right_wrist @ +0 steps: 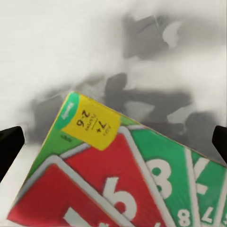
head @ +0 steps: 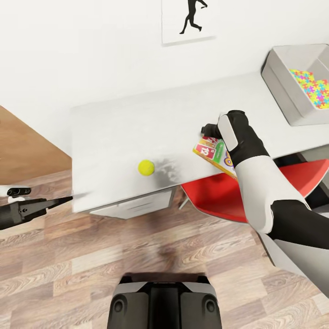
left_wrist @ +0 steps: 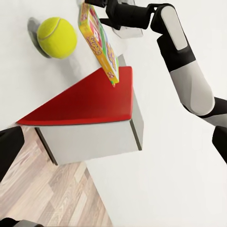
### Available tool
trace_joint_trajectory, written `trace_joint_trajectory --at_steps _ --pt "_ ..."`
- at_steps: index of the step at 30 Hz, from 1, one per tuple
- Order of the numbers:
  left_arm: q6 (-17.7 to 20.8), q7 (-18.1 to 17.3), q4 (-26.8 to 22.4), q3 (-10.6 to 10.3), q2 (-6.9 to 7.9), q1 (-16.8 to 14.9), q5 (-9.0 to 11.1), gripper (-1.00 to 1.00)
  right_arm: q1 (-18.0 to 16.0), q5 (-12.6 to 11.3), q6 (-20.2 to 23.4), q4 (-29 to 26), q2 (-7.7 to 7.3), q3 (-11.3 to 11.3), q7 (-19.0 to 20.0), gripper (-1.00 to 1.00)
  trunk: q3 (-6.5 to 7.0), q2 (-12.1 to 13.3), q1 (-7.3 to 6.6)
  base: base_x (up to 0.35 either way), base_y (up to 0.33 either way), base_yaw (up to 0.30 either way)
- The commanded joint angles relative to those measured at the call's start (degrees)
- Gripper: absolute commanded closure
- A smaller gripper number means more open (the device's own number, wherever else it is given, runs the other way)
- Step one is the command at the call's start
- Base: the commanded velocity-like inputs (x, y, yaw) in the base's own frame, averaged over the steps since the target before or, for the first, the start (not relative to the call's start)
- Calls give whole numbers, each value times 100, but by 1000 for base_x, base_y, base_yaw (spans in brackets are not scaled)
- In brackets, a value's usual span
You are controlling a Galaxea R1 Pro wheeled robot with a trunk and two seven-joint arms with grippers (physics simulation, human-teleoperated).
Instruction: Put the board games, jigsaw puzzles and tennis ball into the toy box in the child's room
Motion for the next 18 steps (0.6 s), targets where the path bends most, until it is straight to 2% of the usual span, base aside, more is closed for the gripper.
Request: trace_joint_trajectory --at_steps 1,9,18 --pt "63 -24 1 -1 2 -3 -3 -100 -4 -58 11 -4 4 -9 -49 -100 -7 -9 2 -81 181 0" --pt "64 -24 1 -5 -6 -3 -3 -100 -4 -58 8 -4 4 -14 -51 -100 -5 -9 2 -20 53 -6" --pt "64 -24 1 -2 9 -10 -3 -100 -44 -55 -43 -4 20 -143 -90 -100 51 -9 2 -1 2 -119"
